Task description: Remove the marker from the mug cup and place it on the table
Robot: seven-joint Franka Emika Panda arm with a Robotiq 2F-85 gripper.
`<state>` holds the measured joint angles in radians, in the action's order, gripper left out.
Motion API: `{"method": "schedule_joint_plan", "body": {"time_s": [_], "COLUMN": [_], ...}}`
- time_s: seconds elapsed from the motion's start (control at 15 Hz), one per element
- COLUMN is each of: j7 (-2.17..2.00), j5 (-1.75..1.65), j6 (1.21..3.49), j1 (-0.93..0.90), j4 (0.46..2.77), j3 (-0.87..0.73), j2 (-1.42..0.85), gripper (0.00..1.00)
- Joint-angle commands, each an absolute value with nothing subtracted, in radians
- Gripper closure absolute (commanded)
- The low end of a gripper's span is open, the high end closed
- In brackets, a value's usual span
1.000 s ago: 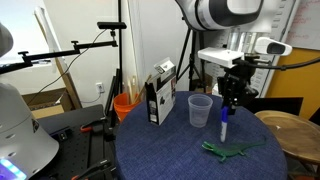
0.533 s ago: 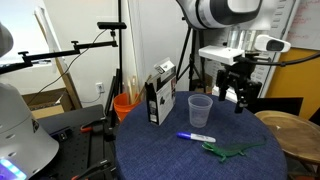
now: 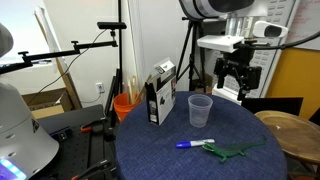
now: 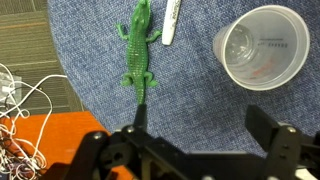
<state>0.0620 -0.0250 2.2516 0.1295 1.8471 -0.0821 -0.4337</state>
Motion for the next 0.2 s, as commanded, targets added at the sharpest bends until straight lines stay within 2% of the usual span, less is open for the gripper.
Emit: {"method": "schedule_joint_plan", "body": {"time_s": [0.0, 0.13], "j7": [0.064, 0.071], "j5": [-0.024, -0.024], "j6": [2.249, 2.249], "j1": [0.129, 0.13], "j4": [1.846, 1.848], "j3": [-0.084, -0.083], "j2": [-0.434, -0.434], "gripper": [0.0, 0.0]}}
